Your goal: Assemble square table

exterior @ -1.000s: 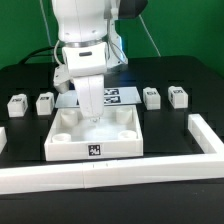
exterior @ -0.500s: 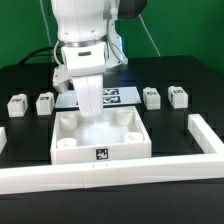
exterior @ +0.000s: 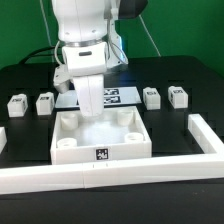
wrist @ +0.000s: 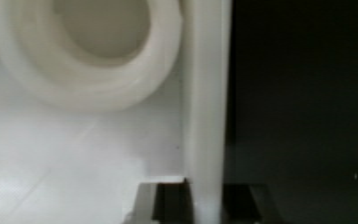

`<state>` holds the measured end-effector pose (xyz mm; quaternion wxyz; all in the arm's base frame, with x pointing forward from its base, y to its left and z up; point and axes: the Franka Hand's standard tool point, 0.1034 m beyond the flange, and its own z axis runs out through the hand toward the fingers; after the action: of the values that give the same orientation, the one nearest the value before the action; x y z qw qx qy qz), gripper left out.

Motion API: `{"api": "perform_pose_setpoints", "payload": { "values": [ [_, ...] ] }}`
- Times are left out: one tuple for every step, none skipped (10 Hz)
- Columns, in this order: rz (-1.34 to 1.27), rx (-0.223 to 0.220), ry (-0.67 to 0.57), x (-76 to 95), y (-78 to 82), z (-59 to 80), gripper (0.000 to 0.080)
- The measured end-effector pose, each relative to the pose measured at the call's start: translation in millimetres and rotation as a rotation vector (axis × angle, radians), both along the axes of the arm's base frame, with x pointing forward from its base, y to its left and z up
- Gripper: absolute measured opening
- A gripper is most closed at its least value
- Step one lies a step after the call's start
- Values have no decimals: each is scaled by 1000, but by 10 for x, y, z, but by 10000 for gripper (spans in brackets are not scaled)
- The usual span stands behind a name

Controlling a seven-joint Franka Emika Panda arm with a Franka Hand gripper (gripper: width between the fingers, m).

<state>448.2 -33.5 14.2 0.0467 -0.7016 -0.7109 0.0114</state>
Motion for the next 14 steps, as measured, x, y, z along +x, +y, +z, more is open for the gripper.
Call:
{"api": "perform_pose_setpoints", "payload": {
  "values": [
    [-34, -2, -2, 51, 189, 6, 60],
    [-45, 3, -8, 126, 371, 20, 60],
    [-25, 12, -20, 232, 577, 17, 60],
    [1, 19, -37, 360, 764, 24, 60],
    [5, 24, -47, 442, 866, 37, 60],
    [-3, 27, -41, 464, 938, 23, 60],
    [-12, 25, -29, 465, 936, 3, 60],
    [-12, 25, -25, 465, 933, -4, 60],
    [-14, 25, -25, 464, 933, -1, 60],
    [-14, 25, -25, 463, 931, -1, 60],
    [-14, 25, -24, 461, 931, -2, 60],
    [-15, 25, -23, 458, 925, -7, 60],
    [-16, 25, -23, 459, 922, -8, 218],
    [-17, 25, -23, 458, 919, -8, 353]
  ]
}}
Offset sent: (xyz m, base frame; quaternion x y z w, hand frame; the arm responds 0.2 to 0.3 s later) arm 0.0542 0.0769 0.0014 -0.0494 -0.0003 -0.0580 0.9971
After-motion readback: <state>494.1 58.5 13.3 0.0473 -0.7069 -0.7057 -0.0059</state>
